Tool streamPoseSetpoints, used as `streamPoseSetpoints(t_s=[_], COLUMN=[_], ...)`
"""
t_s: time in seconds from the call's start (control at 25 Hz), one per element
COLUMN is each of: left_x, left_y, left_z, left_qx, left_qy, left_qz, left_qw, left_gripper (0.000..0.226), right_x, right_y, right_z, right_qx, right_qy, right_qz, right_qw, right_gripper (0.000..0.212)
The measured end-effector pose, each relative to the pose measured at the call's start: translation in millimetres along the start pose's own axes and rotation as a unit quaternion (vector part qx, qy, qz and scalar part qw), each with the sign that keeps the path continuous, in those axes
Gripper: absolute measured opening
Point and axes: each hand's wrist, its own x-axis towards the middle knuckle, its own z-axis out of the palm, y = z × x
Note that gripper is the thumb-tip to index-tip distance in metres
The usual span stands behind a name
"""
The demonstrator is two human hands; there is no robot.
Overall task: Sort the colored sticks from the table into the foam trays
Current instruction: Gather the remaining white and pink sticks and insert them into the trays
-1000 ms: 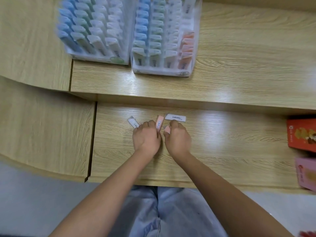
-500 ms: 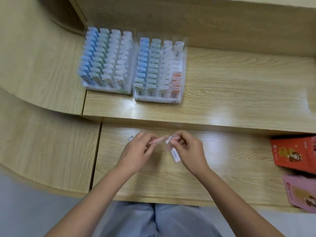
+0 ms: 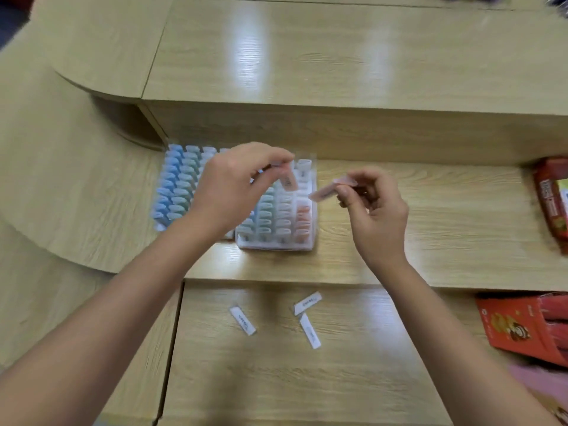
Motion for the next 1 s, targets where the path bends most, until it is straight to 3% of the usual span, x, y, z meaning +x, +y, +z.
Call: streamPoseSetpoints(t_s=[0.32, 0.6, 0.84, 1.0], left_x=[21.2, 21.7, 23.5, 17.4], left_y=[-32.8, -40.3, -45.9, -45.5], left_z=[53.7, 64.7, 66.4, 72.8], left_qx=[0.02, 0.022, 0.018, 0.05], left_qy=[-0.103, -0.128, -0.176, -0.172], left_qz=[0.033, 0.033, 0.027, 0.043], left_qw=[0.994, 0.991, 0.984, 0.983], left_gripper=[0.025, 0.023, 0.025, 0.025], right_x=[19.7, 15.2, 14.1, 11.3], right_y=[43.1, 62.4, 67.5, 70.9], right_z=[19.0, 28.9, 26.9, 28.4], right_qx=[-0.074, -0.103, -0.128, -0.144], right_qy=[-0.091, -0.157, -0.164, -0.179], right_qz=[-0.021, -0.017, -0.033, -0.064], right_qw=[0.993, 0.982, 0.978, 0.971], right_gripper=[0.007, 0.009, 0.023, 0.017])
